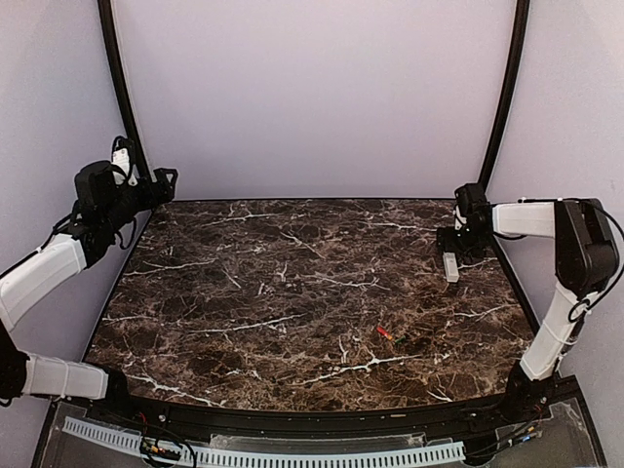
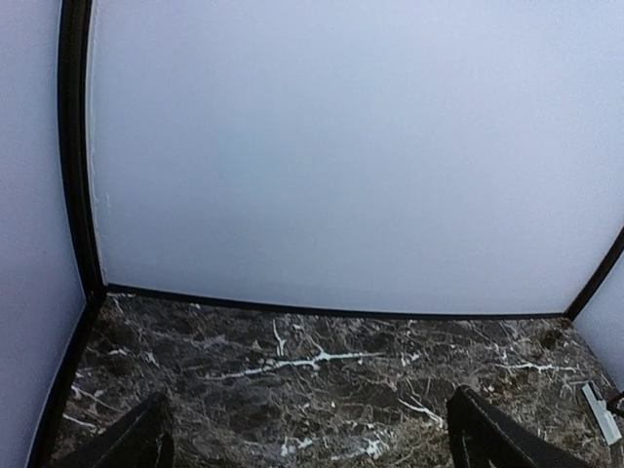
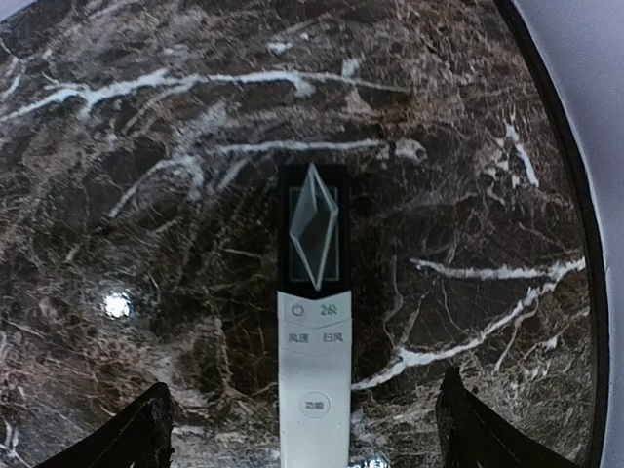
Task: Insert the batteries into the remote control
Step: Pick up the remote control from the center of the board.
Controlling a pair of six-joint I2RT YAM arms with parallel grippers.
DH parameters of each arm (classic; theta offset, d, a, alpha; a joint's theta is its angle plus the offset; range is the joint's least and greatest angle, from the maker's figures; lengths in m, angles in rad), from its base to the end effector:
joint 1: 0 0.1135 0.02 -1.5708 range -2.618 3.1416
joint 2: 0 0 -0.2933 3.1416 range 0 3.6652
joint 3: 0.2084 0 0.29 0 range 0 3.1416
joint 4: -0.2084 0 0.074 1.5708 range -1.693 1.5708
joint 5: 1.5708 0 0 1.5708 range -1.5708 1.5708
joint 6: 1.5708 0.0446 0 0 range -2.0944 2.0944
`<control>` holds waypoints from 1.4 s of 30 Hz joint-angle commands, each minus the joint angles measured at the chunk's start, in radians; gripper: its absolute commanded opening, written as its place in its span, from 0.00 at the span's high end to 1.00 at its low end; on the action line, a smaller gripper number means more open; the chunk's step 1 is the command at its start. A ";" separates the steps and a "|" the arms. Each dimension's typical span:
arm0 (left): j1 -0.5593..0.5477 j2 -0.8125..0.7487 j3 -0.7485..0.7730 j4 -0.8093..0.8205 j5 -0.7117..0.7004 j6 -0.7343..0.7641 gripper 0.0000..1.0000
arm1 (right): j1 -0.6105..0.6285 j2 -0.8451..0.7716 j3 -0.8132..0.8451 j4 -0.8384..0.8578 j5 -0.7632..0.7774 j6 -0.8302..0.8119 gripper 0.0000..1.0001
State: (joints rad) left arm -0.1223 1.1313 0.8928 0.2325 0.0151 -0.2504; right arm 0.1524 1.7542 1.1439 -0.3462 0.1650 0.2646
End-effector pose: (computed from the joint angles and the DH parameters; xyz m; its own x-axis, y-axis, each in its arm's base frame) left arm 0.3013 -0.0377 0.3695 -0.0397 -0.2447 -0.9688 0.1312 0.9599 -0.2479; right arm 0.4048 0.0548 0.1920 -0.7943 0.1390 -0.5914 0.1570 0.9874 0.0212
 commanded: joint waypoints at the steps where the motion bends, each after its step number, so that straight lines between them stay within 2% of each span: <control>1: -0.060 -0.014 -0.073 -0.040 0.062 -0.019 0.04 | -0.002 0.042 -0.011 -0.061 0.011 0.034 0.10; 7: -0.084 -0.002 -0.084 -0.013 0.048 -0.003 0.06 | 0.007 0.148 0.054 -0.122 -0.013 0.030 0.23; 10: -0.089 -0.003 -0.083 -0.014 0.061 -0.008 0.07 | 0.007 0.154 0.060 -0.133 0.004 0.043 0.36; 16: -0.097 -0.016 -0.091 -0.007 0.057 0.000 0.08 | 0.011 0.139 0.068 -0.150 -0.054 0.025 0.84; 19: -0.107 -0.009 -0.088 0.001 0.100 -0.002 0.10 | 0.049 0.081 0.094 -0.174 -0.088 -0.044 0.98; 23: -0.142 0.003 -0.070 -0.008 0.181 0.029 0.14 | 0.187 -0.047 0.166 -0.221 -0.184 -0.199 1.00; 26: -0.184 -0.004 -0.060 0.005 0.324 0.042 0.14 | 0.327 -0.154 0.198 -0.194 -0.403 -0.307 1.00; 27: -0.192 -0.011 -0.061 0.028 0.367 0.039 0.14 | 0.374 -0.190 0.202 -0.165 -0.505 -0.332 1.00; 30: -0.266 -0.032 -0.060 0.085 0.612 0.032 0.09 | 0.514 -0.258 0.192 0.000 -0.746 -0.330 1.00; 34: -0.390 -0.057 -0.065 0.206 0.797 -0.025 0.02 | 0.647 -0.243 0.214 0.210 -0.945 -0.267 1.00; 37: -0.452 -0.063 -0.057 0.277 0.784 -0.095 0.01 | 0.725 -0.190 0.274 0.267 -0.985 -0.265 1.00; 42: -0.503 -0.049 -0.029 0.313 0.745 -0.188 0.02 | 0.802 -0.103 0.371 0.249 -0.990 -0.281 1.00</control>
State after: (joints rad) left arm -0.6010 1.0863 0.8314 0.4599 0.7341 -0.3477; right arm 0.9119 1.6001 1.4498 -0.1535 -0.7563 -0.0078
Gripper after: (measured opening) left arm 0.984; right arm 0.266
